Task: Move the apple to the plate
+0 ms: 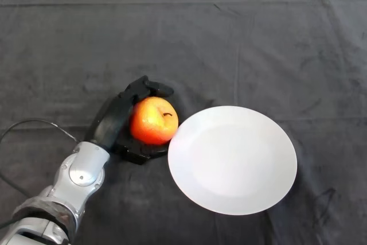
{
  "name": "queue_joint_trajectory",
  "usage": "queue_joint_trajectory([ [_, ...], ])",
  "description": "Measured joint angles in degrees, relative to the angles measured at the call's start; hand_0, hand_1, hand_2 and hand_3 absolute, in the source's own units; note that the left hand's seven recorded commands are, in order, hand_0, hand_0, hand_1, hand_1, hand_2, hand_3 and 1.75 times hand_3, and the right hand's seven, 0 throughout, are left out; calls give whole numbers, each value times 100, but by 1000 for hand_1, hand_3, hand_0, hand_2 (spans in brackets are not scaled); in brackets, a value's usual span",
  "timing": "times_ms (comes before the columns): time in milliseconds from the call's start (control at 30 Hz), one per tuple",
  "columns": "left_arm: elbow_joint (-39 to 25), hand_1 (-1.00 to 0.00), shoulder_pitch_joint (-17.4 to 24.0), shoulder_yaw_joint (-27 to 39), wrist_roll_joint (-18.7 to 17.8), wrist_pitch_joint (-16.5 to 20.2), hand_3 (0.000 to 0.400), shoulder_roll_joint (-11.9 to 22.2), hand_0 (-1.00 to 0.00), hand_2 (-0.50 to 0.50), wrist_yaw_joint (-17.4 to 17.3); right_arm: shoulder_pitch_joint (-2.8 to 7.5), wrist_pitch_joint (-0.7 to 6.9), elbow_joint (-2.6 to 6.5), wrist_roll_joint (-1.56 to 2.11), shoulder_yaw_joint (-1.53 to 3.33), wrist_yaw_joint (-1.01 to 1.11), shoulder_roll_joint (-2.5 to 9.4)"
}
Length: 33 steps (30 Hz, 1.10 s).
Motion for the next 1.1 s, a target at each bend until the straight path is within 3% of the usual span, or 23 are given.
queue_joint_trajectory([
  [200, -1, -1000, -5, 1, 14, 13, 400, 67, -1000, 0, 445, 0, 0, 0, 0, 0, 0, 0],
  [633, -487, -1000, -48, -49, 769, -130, 400, 105, -1000, 0, 2316, 0, 0, 0, 0, 0, 0, 0],
  [1100, -970, -1000, -49, -715, 1465, -351, 400, -116, -1000, 0, 3483, 0, 0, 0, 0, 0, 0, -1],
])
